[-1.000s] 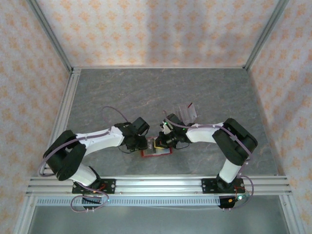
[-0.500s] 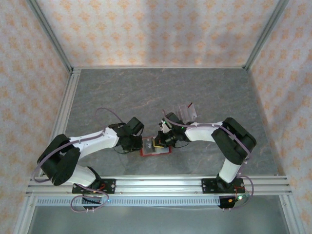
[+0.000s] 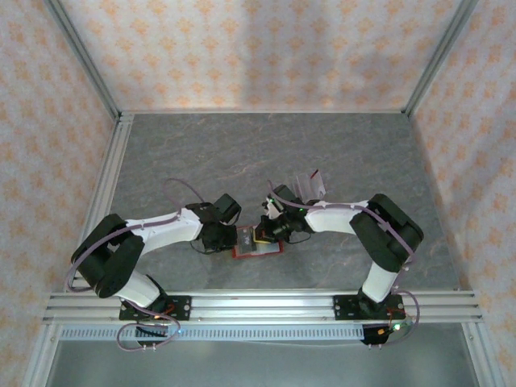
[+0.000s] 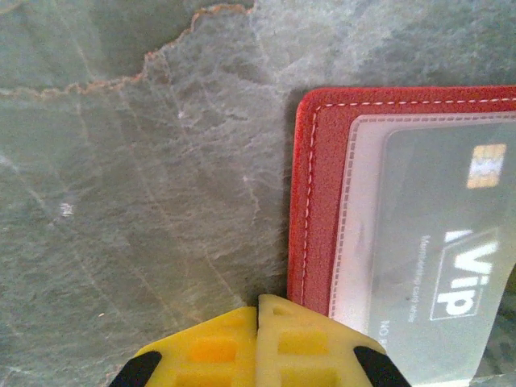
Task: Put the credit cards into the card holder
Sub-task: Insert the credit card into the card slot.
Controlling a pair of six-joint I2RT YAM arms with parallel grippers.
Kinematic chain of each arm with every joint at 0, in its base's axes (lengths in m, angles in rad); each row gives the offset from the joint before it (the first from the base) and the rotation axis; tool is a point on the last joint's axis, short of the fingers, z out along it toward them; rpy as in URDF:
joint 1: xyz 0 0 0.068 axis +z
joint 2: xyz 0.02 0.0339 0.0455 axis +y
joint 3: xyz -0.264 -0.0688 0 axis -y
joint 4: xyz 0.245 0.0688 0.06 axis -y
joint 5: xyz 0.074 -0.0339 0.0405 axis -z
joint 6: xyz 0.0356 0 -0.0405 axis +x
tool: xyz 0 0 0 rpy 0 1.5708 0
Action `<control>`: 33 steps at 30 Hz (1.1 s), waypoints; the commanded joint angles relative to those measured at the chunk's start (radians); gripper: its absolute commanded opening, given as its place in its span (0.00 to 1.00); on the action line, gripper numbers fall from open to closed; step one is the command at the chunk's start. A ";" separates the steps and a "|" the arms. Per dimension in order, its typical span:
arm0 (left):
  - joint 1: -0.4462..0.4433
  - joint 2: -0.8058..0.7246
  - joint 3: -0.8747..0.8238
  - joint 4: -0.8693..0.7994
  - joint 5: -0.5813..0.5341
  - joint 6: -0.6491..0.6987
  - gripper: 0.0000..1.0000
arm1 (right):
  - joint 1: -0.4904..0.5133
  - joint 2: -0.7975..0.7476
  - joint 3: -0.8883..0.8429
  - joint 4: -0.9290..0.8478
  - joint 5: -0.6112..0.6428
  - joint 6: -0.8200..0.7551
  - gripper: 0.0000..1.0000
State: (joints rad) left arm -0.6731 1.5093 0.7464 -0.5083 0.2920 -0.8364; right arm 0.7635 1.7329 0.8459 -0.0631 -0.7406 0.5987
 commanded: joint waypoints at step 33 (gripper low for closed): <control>-0.023 -0.015 -0.006 0.032 -0.025 -0.028 0.05 | 0.040 -0.130 0.200 -0.356 0.273 -0.142 0.27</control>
State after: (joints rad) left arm -0.6872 1.5055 0.7555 -0.5232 0.2718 -0.8654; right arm 0.8062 1.6299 1.0027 -0.3027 -0.5400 0.5209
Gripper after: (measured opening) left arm 0.048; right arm 0.276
